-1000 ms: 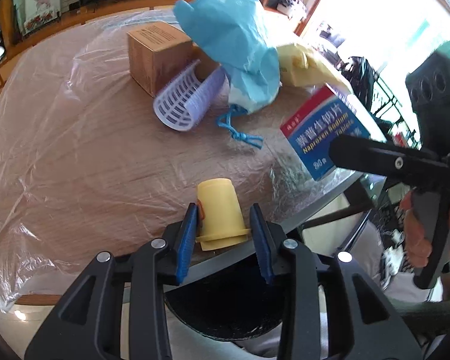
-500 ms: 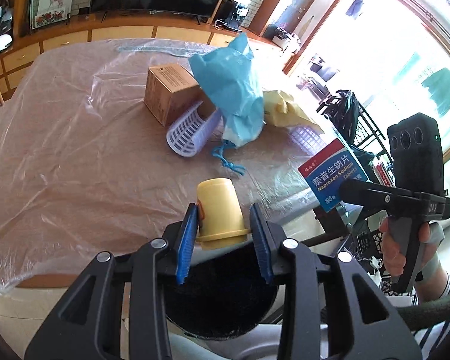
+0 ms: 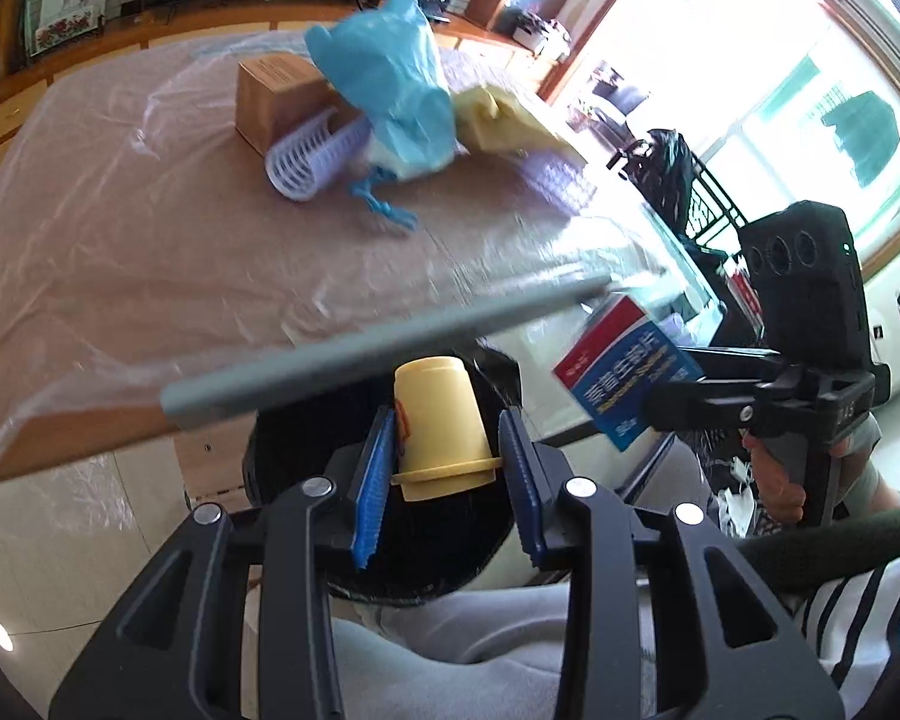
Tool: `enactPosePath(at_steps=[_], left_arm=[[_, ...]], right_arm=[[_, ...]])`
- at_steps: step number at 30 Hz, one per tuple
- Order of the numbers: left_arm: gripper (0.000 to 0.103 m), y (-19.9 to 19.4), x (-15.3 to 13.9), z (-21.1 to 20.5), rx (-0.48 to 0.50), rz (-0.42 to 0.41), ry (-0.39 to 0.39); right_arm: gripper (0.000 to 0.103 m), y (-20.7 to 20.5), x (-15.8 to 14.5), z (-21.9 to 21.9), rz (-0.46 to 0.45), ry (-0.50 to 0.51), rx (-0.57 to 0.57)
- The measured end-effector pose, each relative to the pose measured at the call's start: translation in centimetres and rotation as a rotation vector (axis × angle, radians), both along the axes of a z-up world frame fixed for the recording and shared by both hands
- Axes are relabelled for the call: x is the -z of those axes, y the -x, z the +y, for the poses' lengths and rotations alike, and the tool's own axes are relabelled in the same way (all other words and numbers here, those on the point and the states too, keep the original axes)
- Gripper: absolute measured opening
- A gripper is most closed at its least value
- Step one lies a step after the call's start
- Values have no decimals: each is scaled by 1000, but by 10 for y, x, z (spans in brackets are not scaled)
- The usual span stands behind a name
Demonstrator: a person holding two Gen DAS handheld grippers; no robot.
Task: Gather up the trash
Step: 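Carry the yellow cup and medicine box with both tools over the black trash bin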
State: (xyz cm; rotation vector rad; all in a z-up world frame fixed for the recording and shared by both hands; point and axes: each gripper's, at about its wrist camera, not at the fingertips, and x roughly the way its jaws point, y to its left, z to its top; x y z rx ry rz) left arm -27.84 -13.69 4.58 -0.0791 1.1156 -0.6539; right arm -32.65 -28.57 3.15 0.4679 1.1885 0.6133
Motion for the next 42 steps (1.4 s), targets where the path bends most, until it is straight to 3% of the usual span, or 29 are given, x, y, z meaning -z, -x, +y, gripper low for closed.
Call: enactPosePath(at_steps=[20, 42], left_arm=[[37, 7, 60, -9, 28, 96, -105], [37, -9, 96, -15, 26, 126, -186]], right_arm=[[89, 4, 56, 23, 58, 203, -63], [89, -11, 97, 28, 153, 222, 6]])
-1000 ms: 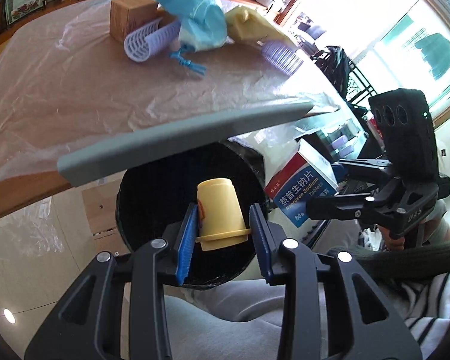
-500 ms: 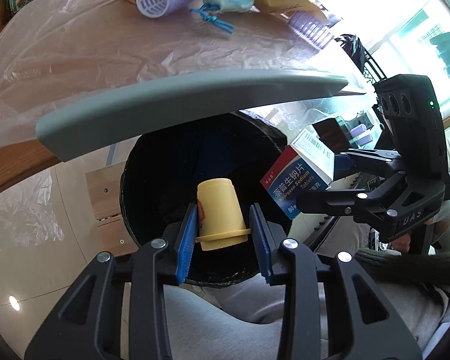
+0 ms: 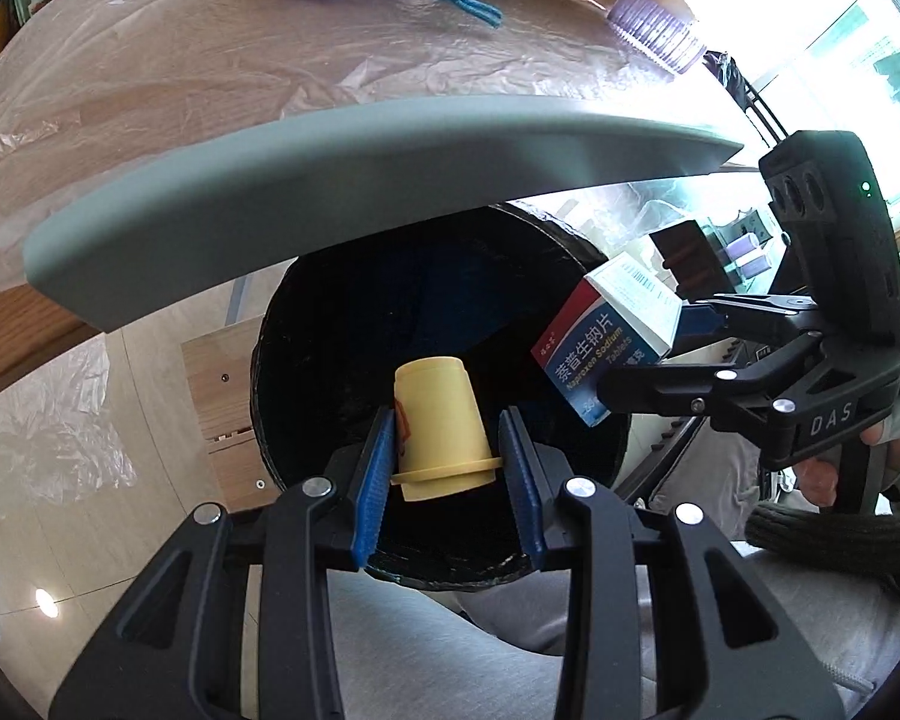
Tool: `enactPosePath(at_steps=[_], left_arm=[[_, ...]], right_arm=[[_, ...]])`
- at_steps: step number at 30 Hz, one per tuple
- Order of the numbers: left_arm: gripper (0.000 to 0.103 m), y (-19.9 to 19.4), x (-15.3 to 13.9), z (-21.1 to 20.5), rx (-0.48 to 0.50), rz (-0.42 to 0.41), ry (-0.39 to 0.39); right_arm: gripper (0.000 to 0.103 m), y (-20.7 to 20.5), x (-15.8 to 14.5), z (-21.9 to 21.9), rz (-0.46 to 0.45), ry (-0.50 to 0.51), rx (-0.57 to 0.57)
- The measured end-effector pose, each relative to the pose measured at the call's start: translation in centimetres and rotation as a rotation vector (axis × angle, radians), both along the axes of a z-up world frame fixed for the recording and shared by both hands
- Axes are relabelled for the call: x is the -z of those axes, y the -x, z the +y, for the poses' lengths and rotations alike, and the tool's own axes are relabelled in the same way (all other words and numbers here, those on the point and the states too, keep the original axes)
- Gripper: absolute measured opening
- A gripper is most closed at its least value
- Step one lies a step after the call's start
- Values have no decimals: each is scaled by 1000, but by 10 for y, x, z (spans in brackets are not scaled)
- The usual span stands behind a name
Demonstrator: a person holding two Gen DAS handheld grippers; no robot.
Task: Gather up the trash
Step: 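Carry the yellow cup and medicine box with both tools over the black trash bin, then open both tools to drop the cup and box into the bin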
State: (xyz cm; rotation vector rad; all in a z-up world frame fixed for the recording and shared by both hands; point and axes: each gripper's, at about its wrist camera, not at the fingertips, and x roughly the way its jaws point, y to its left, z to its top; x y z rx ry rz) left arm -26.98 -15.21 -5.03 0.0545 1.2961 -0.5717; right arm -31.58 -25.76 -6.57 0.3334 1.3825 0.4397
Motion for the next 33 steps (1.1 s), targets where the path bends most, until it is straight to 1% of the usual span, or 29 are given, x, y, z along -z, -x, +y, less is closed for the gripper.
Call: enactPosePath(at_steps=[14, 33], left_arm=[[37, -7, 10, -8, 23, 7, -35], [37, -9, 15, -6, 29, 2, -48]], right_arm=[[89, -3, 8, -4, 24, 20, 45], [90, -7, 11, -4, 31, 29, 62]])
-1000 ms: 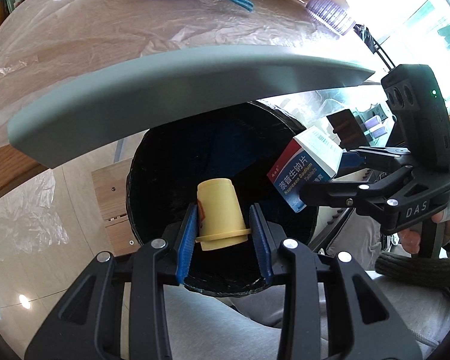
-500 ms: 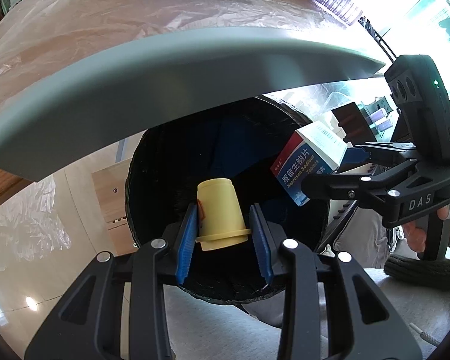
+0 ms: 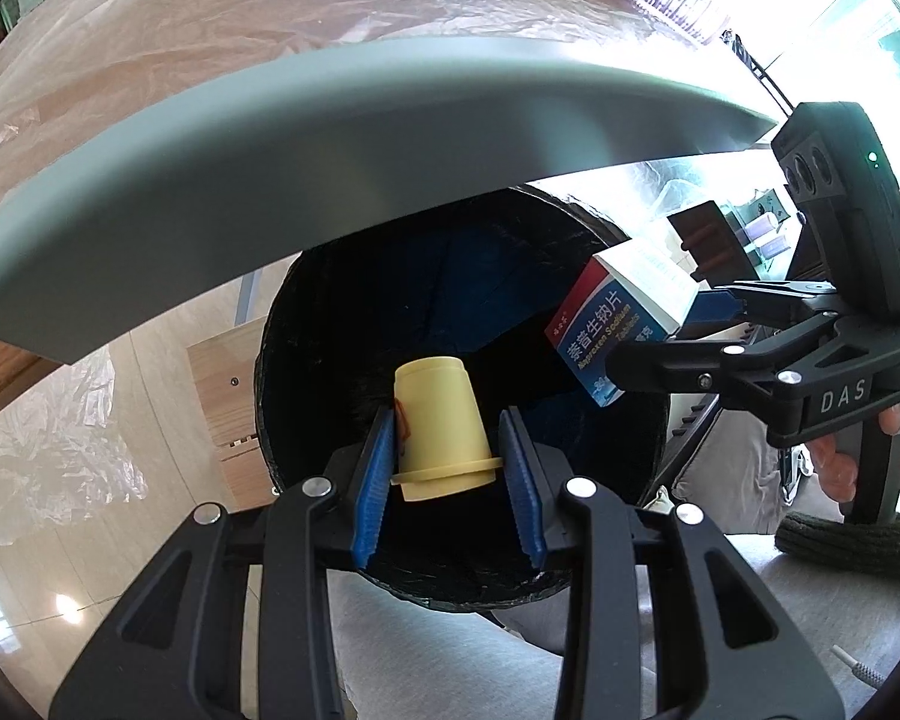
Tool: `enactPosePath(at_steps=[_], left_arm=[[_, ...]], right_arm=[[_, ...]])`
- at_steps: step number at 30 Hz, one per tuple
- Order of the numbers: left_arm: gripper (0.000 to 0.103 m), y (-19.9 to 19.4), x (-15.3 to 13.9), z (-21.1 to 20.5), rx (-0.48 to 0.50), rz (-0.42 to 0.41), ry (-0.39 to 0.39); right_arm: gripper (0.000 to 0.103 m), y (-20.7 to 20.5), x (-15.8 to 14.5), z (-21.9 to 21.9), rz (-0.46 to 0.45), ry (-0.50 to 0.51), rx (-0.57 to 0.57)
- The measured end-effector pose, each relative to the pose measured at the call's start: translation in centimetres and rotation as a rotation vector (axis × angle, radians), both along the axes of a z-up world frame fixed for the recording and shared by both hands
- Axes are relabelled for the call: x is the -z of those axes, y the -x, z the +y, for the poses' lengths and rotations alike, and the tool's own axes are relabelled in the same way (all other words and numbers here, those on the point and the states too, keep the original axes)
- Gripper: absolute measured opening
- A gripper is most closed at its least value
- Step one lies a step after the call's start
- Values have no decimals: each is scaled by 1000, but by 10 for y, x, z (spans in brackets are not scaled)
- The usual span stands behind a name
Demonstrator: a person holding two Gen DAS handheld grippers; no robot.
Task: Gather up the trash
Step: 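Open both tools to drop the cup and box into the bin, then grasp the lavender hair roller with the left tool while the right tool grasps the yellow paper bag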
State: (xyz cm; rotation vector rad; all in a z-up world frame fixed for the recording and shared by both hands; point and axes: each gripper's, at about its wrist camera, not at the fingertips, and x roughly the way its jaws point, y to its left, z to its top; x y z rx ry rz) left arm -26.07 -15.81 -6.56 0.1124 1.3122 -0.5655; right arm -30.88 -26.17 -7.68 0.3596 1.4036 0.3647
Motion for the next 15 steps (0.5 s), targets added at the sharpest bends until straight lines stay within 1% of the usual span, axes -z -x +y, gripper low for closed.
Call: enactPosePath(at_steps=[3, 4, 5, 6, 7, 10, 12, 13, 15], left_arm=[[39, -2, 0, 3, -6, 0, 11], [48, -2, -1, 4, -9, 4, 20], [63, -2, -2, 5, -16, -1, 25], [70, -1, -6, 7, -28, -20, 33], [73, 0, -10, 8, -33, -31, 46], [74, 0, -17, 11, -42, -33, 65], [74, 3, -26, 14, -44, -45, 74], [74, 4, -31, 15, -44, -53, 81], [74, 10, -48, 18, -37, -81, 111]], right_arm=[[90, 0, -2, 0, -8, 3, 2], [90, 0, -3, 0, -11, 8, 4], [91, 0, -3, -1, -15, 12, 8], [93, 0, -4, -1, -16, 15, 11], [94, 0, -5, -2, -17, 18, 13], [95, 3, -11, -5, -22, 42, 14], [95, 7, -21, -6, -54, 63, 0], [95, 10, -30, -7, -78, 78, -15], [95, 19, -56, -8, -162, 118, -59]])
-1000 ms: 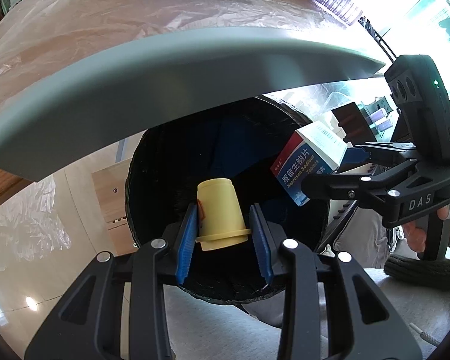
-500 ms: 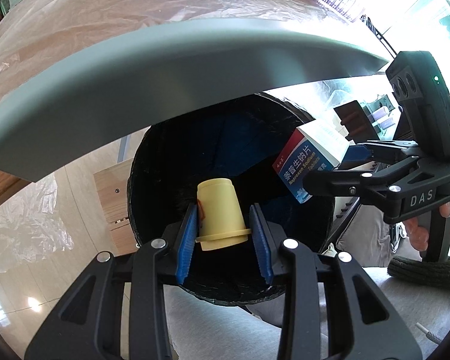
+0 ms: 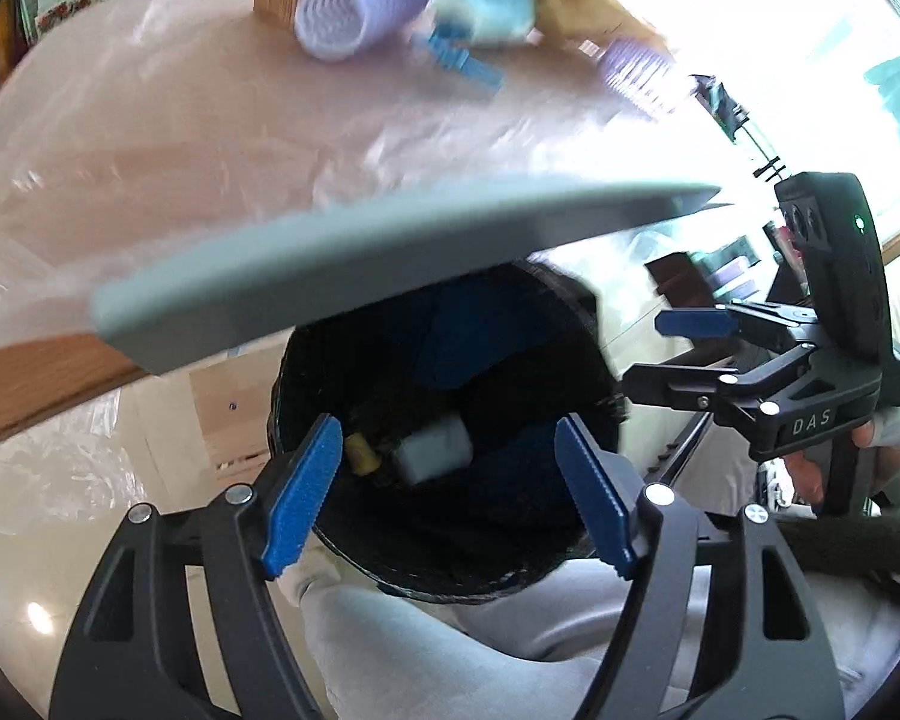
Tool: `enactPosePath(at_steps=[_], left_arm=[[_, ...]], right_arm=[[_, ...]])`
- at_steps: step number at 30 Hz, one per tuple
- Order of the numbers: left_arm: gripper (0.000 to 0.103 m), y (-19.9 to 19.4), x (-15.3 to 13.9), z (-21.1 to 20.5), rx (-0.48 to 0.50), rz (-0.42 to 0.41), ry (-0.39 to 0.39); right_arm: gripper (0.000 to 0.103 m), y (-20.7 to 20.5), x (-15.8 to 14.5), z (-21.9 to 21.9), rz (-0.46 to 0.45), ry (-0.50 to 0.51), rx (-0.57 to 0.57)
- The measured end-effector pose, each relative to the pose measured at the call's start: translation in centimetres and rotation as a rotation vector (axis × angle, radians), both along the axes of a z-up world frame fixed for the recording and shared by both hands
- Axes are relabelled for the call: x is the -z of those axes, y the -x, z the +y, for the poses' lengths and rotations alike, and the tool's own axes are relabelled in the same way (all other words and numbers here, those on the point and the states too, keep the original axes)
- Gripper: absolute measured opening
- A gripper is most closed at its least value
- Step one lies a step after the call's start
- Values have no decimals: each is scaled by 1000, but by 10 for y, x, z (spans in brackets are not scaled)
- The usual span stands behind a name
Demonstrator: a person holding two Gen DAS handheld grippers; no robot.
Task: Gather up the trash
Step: 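Grasp the lavender hair roller with the left tool while the right tool grasps the yellow paper bag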
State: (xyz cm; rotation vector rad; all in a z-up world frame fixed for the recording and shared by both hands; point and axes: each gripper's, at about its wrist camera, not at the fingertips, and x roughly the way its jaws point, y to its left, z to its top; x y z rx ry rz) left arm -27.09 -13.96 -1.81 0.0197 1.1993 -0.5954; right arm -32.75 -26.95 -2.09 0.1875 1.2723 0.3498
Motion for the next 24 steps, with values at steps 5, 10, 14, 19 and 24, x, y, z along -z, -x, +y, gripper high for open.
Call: enactPosePath(at_steps=[5, 10, 14, 19, 24], left_arm=[[91, 5, -51, 8, -7, -144, 57], [98, -17, -81, 9, -58, -303, 22], [98, -56, -77, 1, -61, -335, -43], [98, -103, -62, -7, -3, -309, -124], [98, -137, -49, -5, 23, -255, -127]], right_arm=[[97, 15, -71, -3, -289, 207, -65], [99, -13, -111, -19, -479, 386, -11], [99, -52, -111, -10, -559, 596, -71], [99, -88, -88, 8, -604, 819, -249], [99, -124, -75, 12, -575, 825, -345]])
